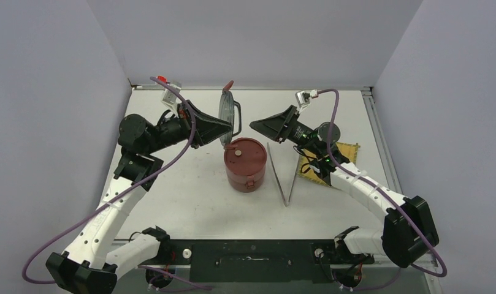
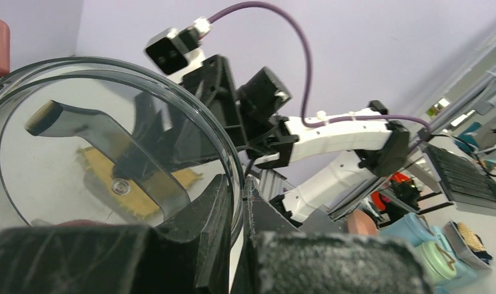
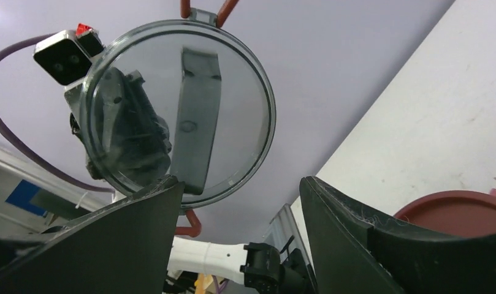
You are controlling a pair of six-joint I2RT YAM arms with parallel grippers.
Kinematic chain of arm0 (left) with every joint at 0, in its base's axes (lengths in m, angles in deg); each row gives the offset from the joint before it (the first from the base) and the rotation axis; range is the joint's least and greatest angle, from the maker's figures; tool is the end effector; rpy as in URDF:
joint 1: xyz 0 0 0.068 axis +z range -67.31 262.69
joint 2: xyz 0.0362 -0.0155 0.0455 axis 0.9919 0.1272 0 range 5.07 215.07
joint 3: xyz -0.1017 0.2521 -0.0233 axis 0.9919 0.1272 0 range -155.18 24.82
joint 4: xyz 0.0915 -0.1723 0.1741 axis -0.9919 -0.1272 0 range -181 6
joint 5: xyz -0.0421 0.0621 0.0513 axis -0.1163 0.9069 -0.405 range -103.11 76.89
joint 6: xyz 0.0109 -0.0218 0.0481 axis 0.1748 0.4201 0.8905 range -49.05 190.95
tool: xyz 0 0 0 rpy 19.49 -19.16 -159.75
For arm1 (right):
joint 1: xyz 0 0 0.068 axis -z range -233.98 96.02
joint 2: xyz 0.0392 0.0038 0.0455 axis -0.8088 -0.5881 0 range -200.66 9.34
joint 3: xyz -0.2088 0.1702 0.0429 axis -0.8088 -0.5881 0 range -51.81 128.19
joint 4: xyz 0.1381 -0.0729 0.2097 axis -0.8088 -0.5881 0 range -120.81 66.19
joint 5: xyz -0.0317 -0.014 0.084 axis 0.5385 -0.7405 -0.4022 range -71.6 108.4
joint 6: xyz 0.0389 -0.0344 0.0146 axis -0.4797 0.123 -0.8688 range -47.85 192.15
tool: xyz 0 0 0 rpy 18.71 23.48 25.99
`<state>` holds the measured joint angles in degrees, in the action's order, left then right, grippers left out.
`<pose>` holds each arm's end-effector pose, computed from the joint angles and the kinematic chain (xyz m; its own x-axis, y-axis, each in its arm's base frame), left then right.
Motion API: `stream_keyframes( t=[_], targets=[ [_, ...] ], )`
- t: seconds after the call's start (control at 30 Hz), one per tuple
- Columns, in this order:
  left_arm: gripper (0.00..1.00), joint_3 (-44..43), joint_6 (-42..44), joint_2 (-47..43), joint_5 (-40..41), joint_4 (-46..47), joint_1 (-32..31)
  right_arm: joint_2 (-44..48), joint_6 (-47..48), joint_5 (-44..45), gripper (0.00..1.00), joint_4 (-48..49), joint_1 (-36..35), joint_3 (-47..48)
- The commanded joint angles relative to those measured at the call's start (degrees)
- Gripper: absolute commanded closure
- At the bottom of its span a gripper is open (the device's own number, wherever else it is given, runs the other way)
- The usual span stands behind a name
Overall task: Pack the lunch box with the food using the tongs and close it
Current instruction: Pick up the box lid from the center of the board.
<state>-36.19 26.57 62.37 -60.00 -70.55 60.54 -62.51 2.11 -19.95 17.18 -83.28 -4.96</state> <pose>0.1865 -0.1039 0.4403 -0.4368 -0.3383 -0.8335 0.8370 0.1865 -0.5143 0.2361 0.1579 0.3432 -0.7676 0.4144 -0.4889 -0.5345 0.0070 0.8452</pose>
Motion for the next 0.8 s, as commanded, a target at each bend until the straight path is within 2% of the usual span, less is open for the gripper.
stream_keyframes(
  t=[0.0, 0.37, 0.77],
  targets=[
    [1.0, -0.34, -4.66, -1.24, -1.89, 10.56, -1.59, -2.62, -4.25, -2.78, 0.3, 14.02, -2.54, 2.33],
    [1.0, -0.57, -5.28, -2.17, -2.36, 11.3, -2.63, -4.73, -6.26, -4.37, 0.39, 20.77, -4.36, 5.28],
    [1.0, -0.91, -6.24, -1.0, -2.69, 13.16, -3.75, -7.49, -9.5, -5.83, 0.41, 25.79, -5.47, 6.38]
  ],
)
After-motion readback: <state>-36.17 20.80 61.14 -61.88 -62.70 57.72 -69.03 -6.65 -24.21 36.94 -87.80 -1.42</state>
